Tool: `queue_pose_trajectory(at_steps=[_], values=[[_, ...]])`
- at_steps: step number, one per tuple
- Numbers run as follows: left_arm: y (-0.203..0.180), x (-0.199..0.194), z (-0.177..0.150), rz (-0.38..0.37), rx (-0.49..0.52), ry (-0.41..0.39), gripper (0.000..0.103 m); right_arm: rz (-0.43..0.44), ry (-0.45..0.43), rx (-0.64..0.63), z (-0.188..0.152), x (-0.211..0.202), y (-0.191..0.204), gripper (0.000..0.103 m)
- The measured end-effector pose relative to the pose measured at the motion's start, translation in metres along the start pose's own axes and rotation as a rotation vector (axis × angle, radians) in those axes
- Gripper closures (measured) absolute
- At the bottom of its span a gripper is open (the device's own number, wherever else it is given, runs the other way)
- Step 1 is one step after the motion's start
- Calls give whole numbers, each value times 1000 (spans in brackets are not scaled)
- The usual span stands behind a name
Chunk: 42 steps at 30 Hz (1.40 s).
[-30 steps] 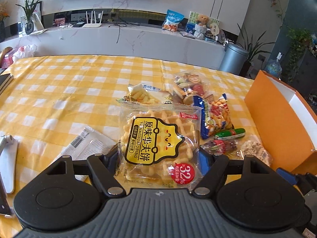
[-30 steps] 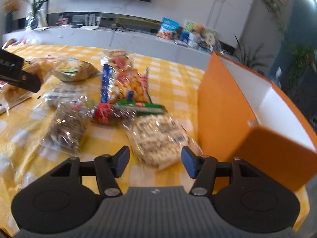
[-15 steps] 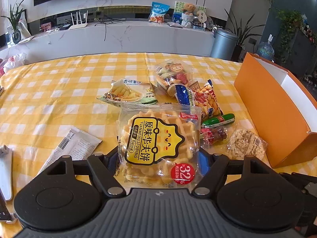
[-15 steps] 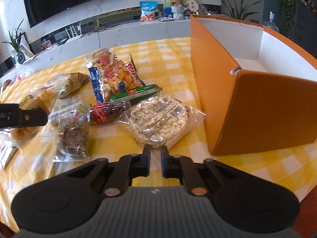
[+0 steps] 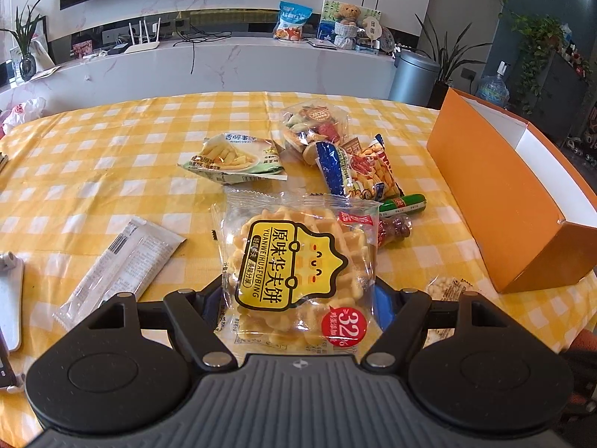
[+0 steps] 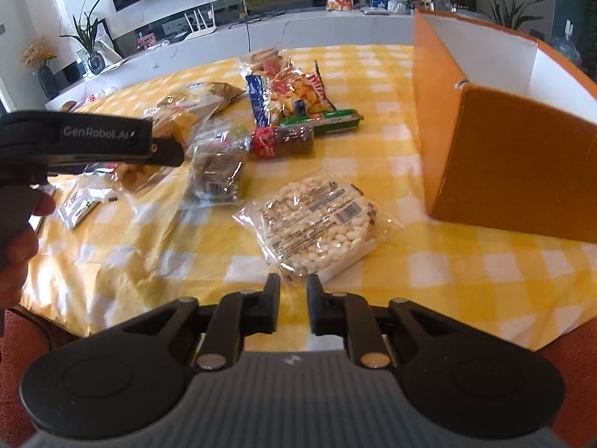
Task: Organize snacks
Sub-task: 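Grasp the clear white-peanut bag with the right tool and lift it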
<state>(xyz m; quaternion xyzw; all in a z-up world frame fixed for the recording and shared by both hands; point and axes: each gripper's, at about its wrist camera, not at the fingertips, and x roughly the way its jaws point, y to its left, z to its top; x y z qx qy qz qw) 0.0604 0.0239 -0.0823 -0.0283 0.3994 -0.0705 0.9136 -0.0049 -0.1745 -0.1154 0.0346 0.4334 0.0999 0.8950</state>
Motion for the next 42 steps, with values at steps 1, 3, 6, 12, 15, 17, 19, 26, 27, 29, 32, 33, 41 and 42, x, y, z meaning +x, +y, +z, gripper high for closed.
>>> queue_pose_trajectory(at_steps=[1,3,6,12,15,17,19,26,27,29,32,33,41,42], values=[[1,-1,-1,1,-2,-1,17,-11,-17,-10,1,-4,-1,55],[1,-4,-4,1,-8,-1,17,-32,-59,-32,6,-8,-5,43],[1,-8,-6,-4,-15,-8,17,-41,-101,-70,13,-4,-12,24],[2,-14,-14,-8,-32,-26,17,-24,-143,-135,18,20,-23,12],[4,-16,-18,0,-48,-23,17,-11,-146,-184,16,27,-25,12],[5,-15,-19,8,-54,-17,17,5,-156,-200,15,30,-27,7],[6,-14,-20,14,-53,-9,17,35,-149,-187,17,33,-30,6],[4,-9,-20,11,-47,5,17,83,-150,-231,17,46,-21,6],[4,-7,-21,9,-46,8,17,76,-146,-244,17,49,-19,6],[3,-5,-21,2,-45,13,17,67,-131,-271,20,57,-18,4],[2,-3,-20,-10,-41,19,17,79,-101,-273,23,67,-19,5],[2,-2,-20,-13,-40,16,17,84,-100,-269,23,69,-20,4],[0,-5,-2,-2,-21,-22,17,61,-97,-287,22,60,-10,24],[0,-8,-1,-5,-19,-33,17,47,-103,-287,22,56,-9,24]])
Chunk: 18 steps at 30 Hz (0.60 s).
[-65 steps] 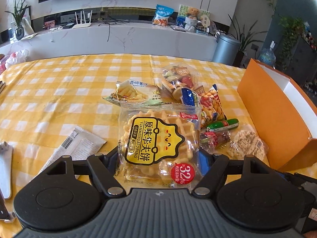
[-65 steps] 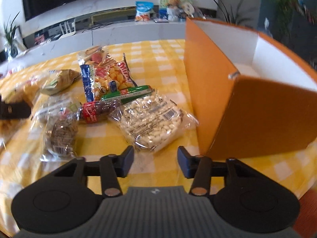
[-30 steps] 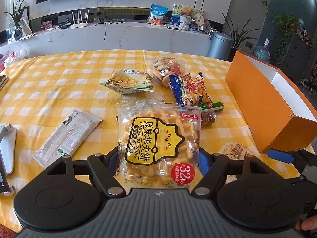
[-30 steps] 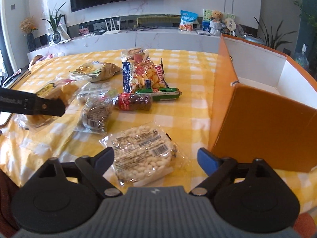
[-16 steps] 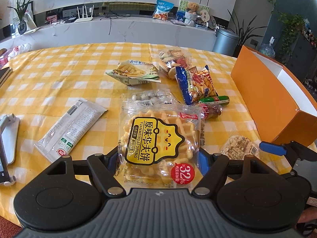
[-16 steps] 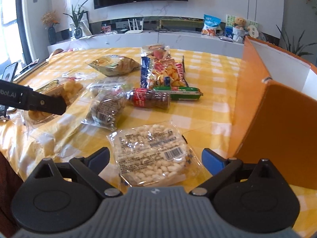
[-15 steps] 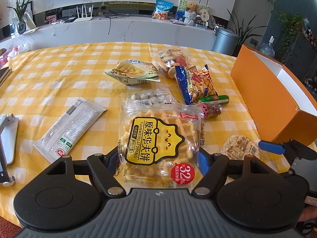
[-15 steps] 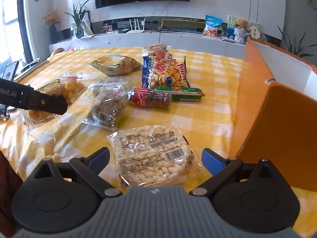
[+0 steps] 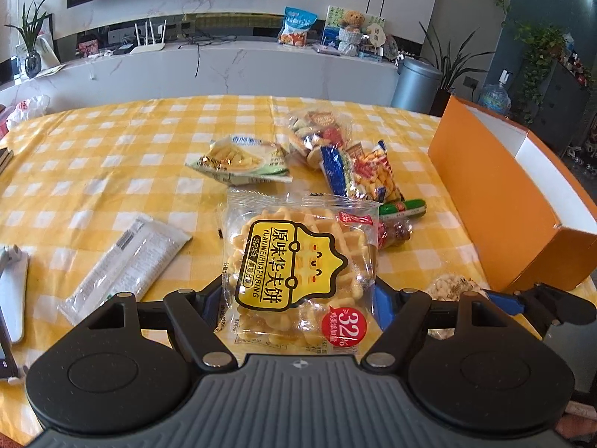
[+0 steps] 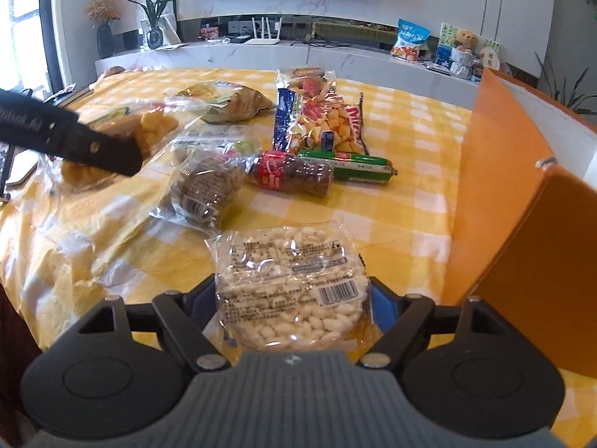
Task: Organize snacks
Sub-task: 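Grasp the clear white-peanut bag with the right tool and lift it, then carry both bags over the orange box and open both tools to drop them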
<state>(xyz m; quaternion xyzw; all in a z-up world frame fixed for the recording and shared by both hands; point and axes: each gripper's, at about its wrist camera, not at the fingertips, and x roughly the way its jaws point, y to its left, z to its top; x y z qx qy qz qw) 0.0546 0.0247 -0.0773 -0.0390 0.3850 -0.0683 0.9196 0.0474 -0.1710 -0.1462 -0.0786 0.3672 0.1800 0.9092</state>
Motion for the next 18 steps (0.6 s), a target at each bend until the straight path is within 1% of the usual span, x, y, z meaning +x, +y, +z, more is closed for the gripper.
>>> queue_pose_trajectory(at_steps=[2,5,7,10,13,15,17,18], values=[[-1,-6,3,6,6,-12,17,-14,-11,8,3,-10,1,25],[-1,-16,7,17,11,-13,17,-21,-2,2,14,-29,5,25],[-1,-21,13,17,17,-3,17,-19,-10,-24,24,-48,7,25],[-6,-35,23,3,40,-19,17,-19,-38,-50,44,-78,3,25],[-20,-47,39,-33,81,-40,17,-30,-82,-50,60,-107,-11,24],[-33,-52,50,-72,123,-43,17,-34,-100,-40,71,-124,-27,24],[-49,-56,61,-112,169,-42,17,-23,-96,-23,81,-136,-47,24],[-60,-57,65,-134,208,-45,17,-19,-89,-13,85,-140,-57,24]])
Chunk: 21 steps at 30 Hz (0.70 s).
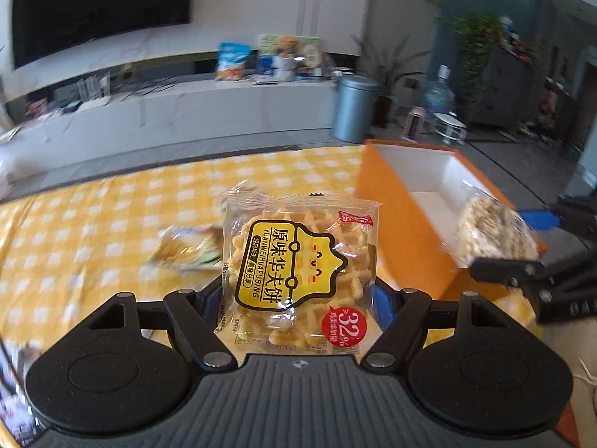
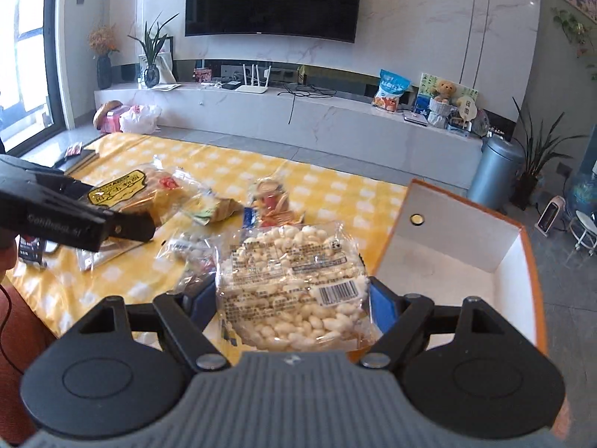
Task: Organize snacks
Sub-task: 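Carry both bags over the orange box and open both tools to drop them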
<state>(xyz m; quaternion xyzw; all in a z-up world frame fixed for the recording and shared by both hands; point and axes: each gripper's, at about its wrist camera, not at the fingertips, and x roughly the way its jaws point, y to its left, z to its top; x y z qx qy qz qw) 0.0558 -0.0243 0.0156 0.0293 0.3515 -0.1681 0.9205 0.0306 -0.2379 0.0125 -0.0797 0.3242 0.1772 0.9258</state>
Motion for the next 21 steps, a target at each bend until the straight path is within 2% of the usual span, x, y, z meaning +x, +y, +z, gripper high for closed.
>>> queue_pose_trajectory(at_steps=[4,8,15,21], values=[[-37,11,24,-87,115,16,17,-8,39,9,15,-8,-42,24],[-65,36,50,-179,151,79,17,-56,112,-13,22,-4,-80,24],[-119,88,85,-229,290,202,17,-70,259,-24,19,19,-131,24],[-149,126,89,-258,427,329,17,-63,355,-118,9,40,-155,24]])
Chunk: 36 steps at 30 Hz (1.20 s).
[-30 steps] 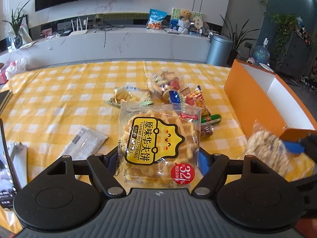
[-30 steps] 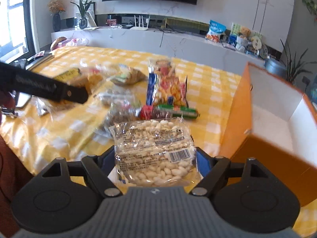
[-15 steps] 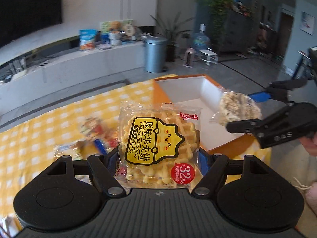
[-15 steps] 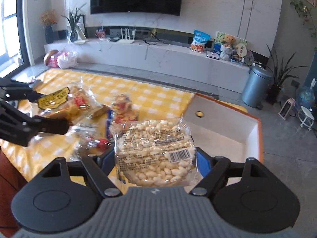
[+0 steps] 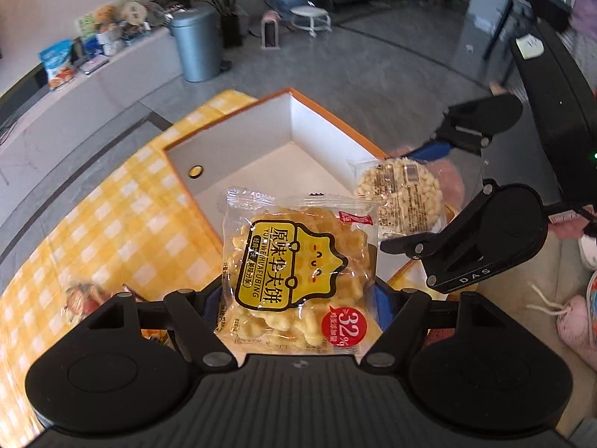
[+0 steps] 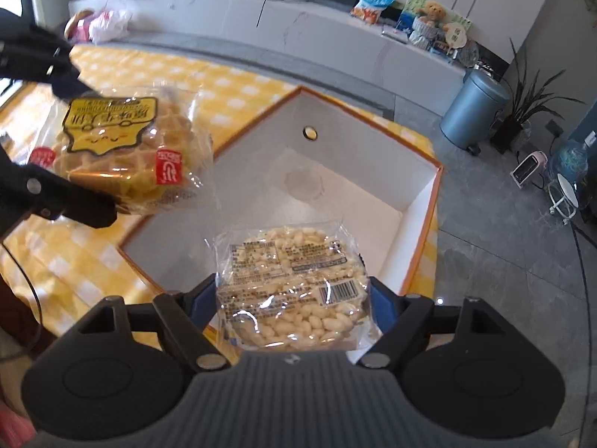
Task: Organize snacks
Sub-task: 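Carry both bags over the orange box and open both tools to drop them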
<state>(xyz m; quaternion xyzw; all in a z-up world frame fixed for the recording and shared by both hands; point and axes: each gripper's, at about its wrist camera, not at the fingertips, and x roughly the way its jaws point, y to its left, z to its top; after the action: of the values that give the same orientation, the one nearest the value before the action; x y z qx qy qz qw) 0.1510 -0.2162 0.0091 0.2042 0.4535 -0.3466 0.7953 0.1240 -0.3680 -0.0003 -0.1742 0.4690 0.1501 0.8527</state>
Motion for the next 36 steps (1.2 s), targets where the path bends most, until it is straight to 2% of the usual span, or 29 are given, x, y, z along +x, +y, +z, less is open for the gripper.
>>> queue_pose_trajectory(at_steps=[11,18,31,36], values=[[-21,66,31,-71,165,158,17,65,123,-205,-1,43,-16,24],[-22,99,39,-90,194,234,17,118,192,-312,4,64,-20,24],[-9,141,45,-133,216,332,17,230,300,-329,24,92,-46,23],[-3,145,47,-122,191,365,17,229,343,-331,35,99,-58,23]])
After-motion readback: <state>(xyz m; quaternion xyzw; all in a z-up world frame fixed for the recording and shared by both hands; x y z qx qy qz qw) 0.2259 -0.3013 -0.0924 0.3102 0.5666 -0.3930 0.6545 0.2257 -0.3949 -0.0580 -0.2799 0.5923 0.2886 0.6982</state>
